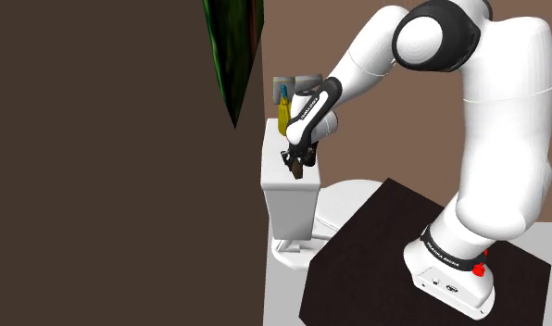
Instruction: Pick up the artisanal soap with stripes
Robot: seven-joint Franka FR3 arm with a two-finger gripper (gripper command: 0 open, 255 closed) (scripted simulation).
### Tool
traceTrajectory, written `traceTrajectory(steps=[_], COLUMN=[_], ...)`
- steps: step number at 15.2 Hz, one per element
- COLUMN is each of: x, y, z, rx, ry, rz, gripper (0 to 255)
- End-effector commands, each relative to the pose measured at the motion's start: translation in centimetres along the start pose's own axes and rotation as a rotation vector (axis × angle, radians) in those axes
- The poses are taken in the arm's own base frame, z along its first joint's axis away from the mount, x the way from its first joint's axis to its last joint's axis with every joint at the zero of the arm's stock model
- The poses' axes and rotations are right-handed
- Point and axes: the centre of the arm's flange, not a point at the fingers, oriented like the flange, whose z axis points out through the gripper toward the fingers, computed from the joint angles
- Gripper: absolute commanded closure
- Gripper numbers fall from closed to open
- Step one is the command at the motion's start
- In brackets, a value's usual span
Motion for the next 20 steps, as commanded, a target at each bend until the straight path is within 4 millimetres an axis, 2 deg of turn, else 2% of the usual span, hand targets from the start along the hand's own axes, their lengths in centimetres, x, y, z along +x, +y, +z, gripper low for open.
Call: traceTrajectory(steps=[1,8,20], x=[0.0,0.0,0.1], y=[0.0,0.0,-0.3], z=[0.0,0.1,-6.3], rx=[0.0,0.0,0.0], ry=[0.0,0.0,0.0], rz=[0.0,0.0,0.0], gripper=[255,255,255])
